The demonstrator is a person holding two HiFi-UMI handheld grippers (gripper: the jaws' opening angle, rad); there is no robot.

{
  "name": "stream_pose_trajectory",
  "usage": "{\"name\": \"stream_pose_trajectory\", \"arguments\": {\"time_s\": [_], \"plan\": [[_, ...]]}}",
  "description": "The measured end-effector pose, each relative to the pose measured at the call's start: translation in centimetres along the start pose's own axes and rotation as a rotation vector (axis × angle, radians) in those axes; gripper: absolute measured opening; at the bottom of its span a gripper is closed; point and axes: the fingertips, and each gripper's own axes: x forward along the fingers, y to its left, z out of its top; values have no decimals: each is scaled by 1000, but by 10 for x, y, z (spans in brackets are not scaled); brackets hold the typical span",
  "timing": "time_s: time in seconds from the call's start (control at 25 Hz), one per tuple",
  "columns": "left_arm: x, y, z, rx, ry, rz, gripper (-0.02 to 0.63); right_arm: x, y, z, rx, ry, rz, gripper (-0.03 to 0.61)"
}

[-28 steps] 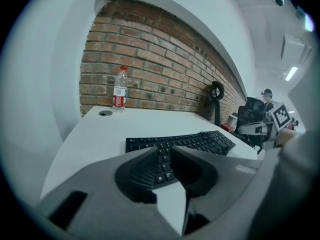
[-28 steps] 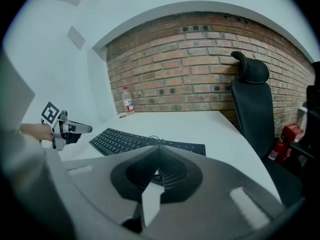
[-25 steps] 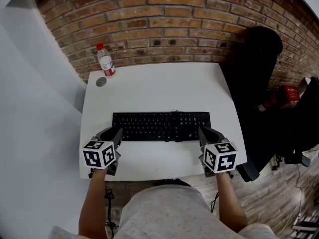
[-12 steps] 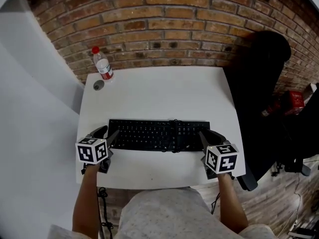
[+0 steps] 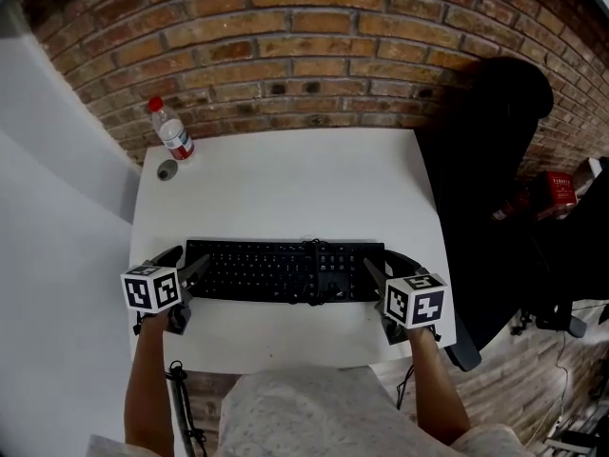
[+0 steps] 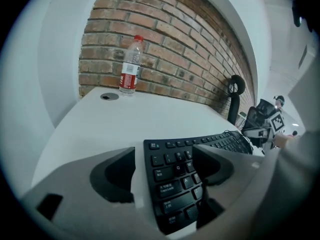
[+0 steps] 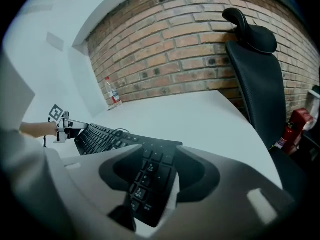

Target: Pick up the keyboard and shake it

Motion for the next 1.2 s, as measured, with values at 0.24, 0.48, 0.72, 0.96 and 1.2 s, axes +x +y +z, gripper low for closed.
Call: {"name": "stream_pose_trajectory", "arguments": {"time_s": [0.24,0.48,0.72,0.96,1.2], "plan": [[15,-7,-2,-21,53,-52,404,0,-8,3,37,10,45,238],[24,-12,-3,-32,84,-71,417,8,-19,2,42,48,59,272],[27,-12,-3,-21,113,-60,423,20,-17,-6,85,95,86,295],[30,-14,-4,-18,157,-50,407,26,-11,-5,211,127,119,311],[31,-14,-4,-30,168,-31,396,29,-12,-7,218,154,73,318]]}}
